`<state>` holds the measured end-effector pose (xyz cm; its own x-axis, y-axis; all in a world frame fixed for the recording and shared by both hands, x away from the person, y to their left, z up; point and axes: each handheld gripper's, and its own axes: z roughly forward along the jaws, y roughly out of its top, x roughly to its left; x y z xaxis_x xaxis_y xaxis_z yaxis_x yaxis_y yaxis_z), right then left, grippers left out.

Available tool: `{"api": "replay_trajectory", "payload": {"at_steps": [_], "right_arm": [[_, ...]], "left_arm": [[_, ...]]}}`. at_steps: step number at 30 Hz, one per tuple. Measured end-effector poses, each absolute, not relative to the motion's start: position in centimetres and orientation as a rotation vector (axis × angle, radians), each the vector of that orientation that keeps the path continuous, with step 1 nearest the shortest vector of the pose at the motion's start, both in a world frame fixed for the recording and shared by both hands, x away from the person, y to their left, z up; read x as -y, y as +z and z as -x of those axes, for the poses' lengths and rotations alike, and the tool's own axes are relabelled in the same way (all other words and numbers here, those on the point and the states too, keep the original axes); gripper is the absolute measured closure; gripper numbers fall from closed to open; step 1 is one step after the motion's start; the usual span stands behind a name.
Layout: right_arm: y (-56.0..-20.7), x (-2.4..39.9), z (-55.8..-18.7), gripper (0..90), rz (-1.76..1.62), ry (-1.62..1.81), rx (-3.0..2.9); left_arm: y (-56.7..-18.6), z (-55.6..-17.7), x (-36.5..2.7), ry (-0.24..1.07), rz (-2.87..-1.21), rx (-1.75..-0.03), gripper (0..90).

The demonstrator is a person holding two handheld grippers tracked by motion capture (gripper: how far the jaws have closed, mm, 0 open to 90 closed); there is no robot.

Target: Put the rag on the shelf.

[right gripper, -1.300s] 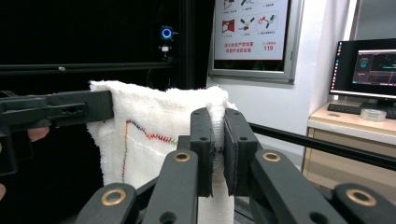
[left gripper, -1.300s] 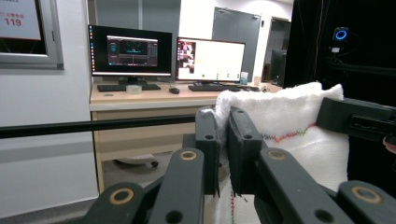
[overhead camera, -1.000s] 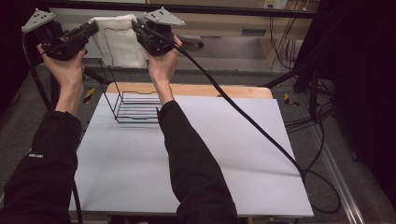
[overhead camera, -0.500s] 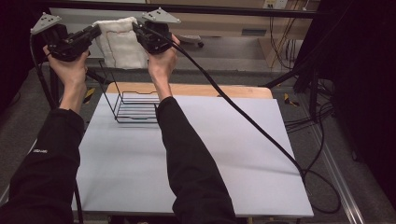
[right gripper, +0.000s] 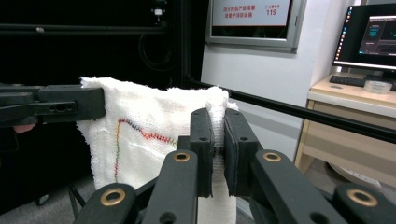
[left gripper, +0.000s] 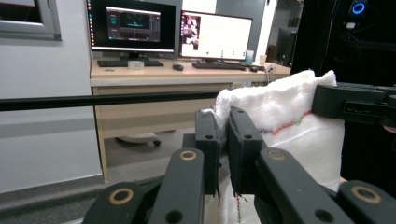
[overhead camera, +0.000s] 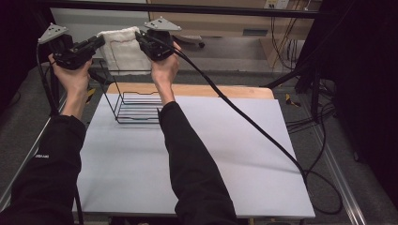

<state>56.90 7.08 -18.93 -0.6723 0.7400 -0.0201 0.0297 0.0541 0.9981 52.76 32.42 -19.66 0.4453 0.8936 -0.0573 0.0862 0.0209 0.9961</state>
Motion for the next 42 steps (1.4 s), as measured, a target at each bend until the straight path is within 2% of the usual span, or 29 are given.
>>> {"api": "replay_trajectory", "payload": {"at_steps": [22,42], "right_arm": [[-20.8,-6.3,-53.2,83.0,-0.728,1.638,-1.845],[-22.0,-6.0,-52.6,82.9,-0.739,1.635,-1.867]], "left_arm": [[-21.8,-49.9,-32.5,0.757,-1.451,-0.915,83.3],[-22.9,-49.5,-32.5,0.742,-1.490,-0.924,83.1]]}}
